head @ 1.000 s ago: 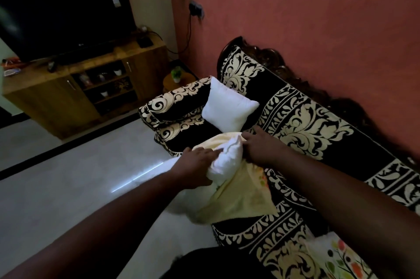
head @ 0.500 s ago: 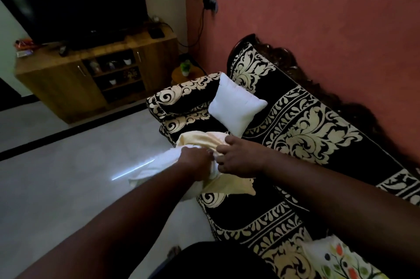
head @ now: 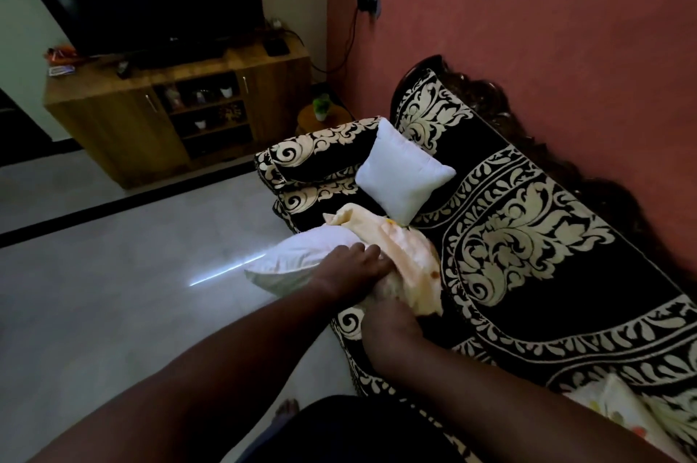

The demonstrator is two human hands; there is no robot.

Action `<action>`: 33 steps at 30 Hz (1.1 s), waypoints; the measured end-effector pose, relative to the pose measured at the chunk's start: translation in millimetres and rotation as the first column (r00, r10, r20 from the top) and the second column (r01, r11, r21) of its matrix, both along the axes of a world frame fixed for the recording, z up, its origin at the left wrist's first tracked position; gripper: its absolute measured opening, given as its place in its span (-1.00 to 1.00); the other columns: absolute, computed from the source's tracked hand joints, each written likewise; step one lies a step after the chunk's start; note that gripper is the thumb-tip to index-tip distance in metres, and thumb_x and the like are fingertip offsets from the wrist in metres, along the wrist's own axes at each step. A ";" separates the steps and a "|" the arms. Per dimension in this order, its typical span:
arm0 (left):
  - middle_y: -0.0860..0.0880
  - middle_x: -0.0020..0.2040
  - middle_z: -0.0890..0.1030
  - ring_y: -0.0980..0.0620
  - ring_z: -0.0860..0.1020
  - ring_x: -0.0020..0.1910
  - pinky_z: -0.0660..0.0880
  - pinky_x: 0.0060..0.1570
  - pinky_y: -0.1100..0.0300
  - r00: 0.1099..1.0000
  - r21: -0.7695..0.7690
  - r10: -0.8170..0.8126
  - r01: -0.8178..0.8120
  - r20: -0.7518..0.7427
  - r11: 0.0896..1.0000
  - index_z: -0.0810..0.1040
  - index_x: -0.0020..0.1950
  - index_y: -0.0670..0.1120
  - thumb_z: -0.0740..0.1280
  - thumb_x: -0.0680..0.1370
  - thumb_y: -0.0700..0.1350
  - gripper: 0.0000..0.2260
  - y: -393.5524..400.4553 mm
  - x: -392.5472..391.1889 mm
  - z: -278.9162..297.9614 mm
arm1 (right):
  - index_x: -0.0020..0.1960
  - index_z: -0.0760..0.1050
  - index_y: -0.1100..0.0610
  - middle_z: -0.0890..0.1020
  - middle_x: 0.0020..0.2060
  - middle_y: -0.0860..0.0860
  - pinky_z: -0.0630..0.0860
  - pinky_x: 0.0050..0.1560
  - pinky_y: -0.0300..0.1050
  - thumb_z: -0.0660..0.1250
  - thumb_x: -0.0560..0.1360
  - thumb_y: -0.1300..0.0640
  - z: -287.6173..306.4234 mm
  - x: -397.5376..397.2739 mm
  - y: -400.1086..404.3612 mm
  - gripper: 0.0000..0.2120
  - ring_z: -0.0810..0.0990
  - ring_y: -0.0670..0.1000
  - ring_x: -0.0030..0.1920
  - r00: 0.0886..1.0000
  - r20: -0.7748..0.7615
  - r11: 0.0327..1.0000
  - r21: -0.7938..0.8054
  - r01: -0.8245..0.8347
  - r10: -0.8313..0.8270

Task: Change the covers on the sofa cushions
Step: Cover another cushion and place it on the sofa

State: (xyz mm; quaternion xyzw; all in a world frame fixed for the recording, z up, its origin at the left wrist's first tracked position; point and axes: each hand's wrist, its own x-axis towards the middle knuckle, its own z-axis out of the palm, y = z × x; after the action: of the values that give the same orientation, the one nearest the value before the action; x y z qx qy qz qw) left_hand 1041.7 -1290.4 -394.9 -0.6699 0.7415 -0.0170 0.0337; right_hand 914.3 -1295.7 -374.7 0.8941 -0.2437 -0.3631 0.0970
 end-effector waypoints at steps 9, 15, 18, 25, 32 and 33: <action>-0.08 0.25 0.47 -0.17 0.50 0.19 0.42 -0.11 0.01 0.959 0.033 0.237 -0.234 -0.154 0.972 0.27 0.52 0.13 0.33 0.54 -0.02 -0.44 -20.9 15.2 29.8 | 0.34 0.49 0.29 0.50 0.37 0.19 0.63 -0.06 -0.01 0.26 0.61 0.24 20.8 20.4 -44.2 -0.67 0.63 0.21 0.15 0.980 -0.193 0.989 -0.144 0.011 -0.039; -0.06 0.29 0.44 -0.17 0.47 0.23 0.47 0.01 -0.04 0.926 0.041 0.370 -0.368 -0.070 0.929 0.26 0.52 0.12 0.31 0.54 0.01 -0.45 -9.5 26.0 17.4 | 0.14 0.61 0.07 0.65 0.03 0.02 0.47 -0.18 -0.08 0.15 0.55 0.22 42.7 11.8 -63.3 -0.69 0.66 0.08 -0.01 0.894 0.344 0.957 -0.130 -0.258 0.288; -0.07 0.27 0.43 -0.18 0.51 0.19 0.48 -0.01 -0.03 0.871 0.115 0.484 -0.474 -0.087 0.873 0.40 0.38 0.01 0.33 0.51 0.03 -0.56 -4.8 28.3 6.1 | -0.19 0.64 0.04 0.60 -0.25 -0.04 0.26 -0.44 -0.10 0.27 0.38 0.17 38.5 4.1 -71.7 -0.83 0.57 0.06 -0.25 0.705 0.431 0.826 -0.248 -0.507 0.562; -0.04 0.11 0.47 -0.15 0.55 0.09 0.48 -0.07 0.01 0.808 0.131 0.505 -0.490 -0.304 0.862 0.51 0.12 0.07 0.41 0.38 0.33 -0.54 -9.2 26.2 -9.7 | -0.05 0.69 -0.03 0.65 -0.06 -0.06 0.50 -0.09 -0.02 0.33 0.41 0.09 21.4 -10.1 -76.0 -0.81 0.61 0.05 -0.16 0.808 0.350 0.880 -0.239 -0.412 0.473; -0.01 0.01 0.67 -0.08 0.63 -0.01 0.49 -0.14 0.12 0.608 0.000 0.434 -0.581 -0.665 0.814 0.58 0.07 0.02 0.48 0.36 0.31 -0.54 -33.2 24.6 24.2 | 0.32 0.53 0.23 0.63 0.21 0.12 0.62 -0.04 0.09 0.22 0.59 0.25 7.4 26.7 -39.5 -0.67 0.66 0.19 0.10 0.982 -0.033 0.969 -0.163 -0.187 0.184; 0.00 -0.02 0.70 -0.06 0.65 -0.04 0.53 -0.12 0.12 0.557 0.009 0.439 -0.612 -0.705 0.791 0.59 0.08 0.04 0.48 0.37 0.31 -0.55 -35.4 28.2 29.6 | 0.30 0.55 0.21 0.62 0.23 0.12 0.63 -0.01 0.11 0.23 0.58 0.25 3.5 27.6 -38.7 -0.69 0.65 0.20 0.15 0.980 -0.065 0.970 -0.139 -0.197 0.190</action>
State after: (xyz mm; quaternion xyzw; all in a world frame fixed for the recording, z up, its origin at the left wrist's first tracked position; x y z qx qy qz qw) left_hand 1069.9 -1325.8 -365.3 -0.8187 0.4571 0.1493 -0.3139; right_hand 941.9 -1334.5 -371.2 0.8945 -0.1786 -0.3559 0.2030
